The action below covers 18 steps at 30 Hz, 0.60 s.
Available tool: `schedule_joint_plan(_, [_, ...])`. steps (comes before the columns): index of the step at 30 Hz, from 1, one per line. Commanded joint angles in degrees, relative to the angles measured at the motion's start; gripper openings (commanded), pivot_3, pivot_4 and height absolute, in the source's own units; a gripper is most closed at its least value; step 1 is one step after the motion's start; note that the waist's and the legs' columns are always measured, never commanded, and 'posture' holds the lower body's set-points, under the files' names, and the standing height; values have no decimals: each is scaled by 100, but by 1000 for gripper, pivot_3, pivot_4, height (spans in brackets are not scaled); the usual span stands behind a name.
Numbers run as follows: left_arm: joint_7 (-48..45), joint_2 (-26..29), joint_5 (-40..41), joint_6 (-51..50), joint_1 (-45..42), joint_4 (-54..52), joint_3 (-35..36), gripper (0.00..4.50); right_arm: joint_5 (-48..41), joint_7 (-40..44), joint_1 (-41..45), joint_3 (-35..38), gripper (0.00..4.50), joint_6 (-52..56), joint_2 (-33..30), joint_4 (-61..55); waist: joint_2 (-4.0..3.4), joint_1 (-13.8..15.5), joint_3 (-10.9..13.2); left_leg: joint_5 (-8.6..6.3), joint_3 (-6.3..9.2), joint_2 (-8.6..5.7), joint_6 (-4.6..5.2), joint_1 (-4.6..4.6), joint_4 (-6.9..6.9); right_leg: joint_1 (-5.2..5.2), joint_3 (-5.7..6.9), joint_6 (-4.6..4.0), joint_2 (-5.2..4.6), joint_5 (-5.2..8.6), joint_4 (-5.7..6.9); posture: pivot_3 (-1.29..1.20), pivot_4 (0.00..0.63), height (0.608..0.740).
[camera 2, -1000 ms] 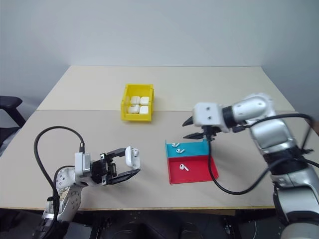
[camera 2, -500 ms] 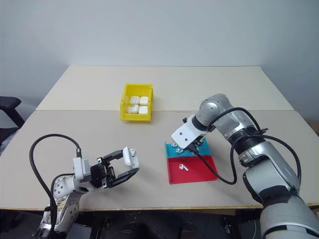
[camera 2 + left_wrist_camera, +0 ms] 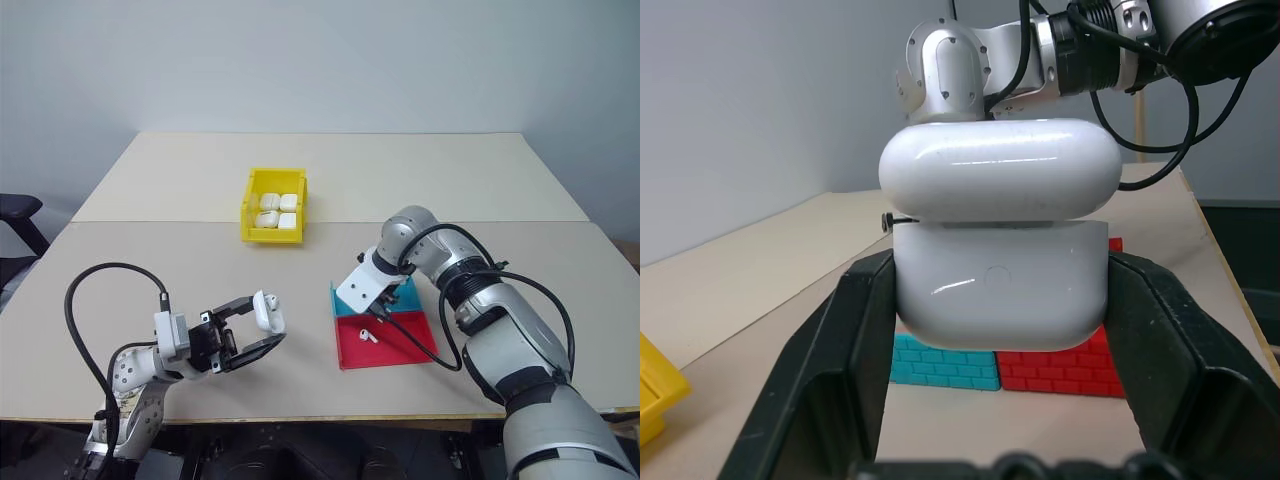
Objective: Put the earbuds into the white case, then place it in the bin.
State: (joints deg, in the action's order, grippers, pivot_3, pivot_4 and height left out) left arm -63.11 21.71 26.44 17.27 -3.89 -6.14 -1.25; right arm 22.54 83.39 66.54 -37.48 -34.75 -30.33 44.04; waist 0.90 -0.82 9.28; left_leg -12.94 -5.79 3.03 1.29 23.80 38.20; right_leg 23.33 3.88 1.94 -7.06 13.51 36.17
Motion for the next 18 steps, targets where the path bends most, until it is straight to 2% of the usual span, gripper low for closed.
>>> schedule_joint_plan(1, [47, -14, -36, 104, -22, -88, -44, 2779, 11, 52, 154, 73, 2245, -36, 28, -4, 0, 0, 0, 0, 0, 0, 0, 0, -1, 0, 0, 0, 0, 0, 0, 0, 150, 740])
schedule_joint_plan(18, [201, -73, -152, 258, 19, -76, -56, 2779, 81, 54, 130, 30, 2245, -232, 88, 198, 0, -2, 0, 1, 0, 0, -1, -2, -1, -1, 0, -1, 0, 0, 1, 0, 150, 740])
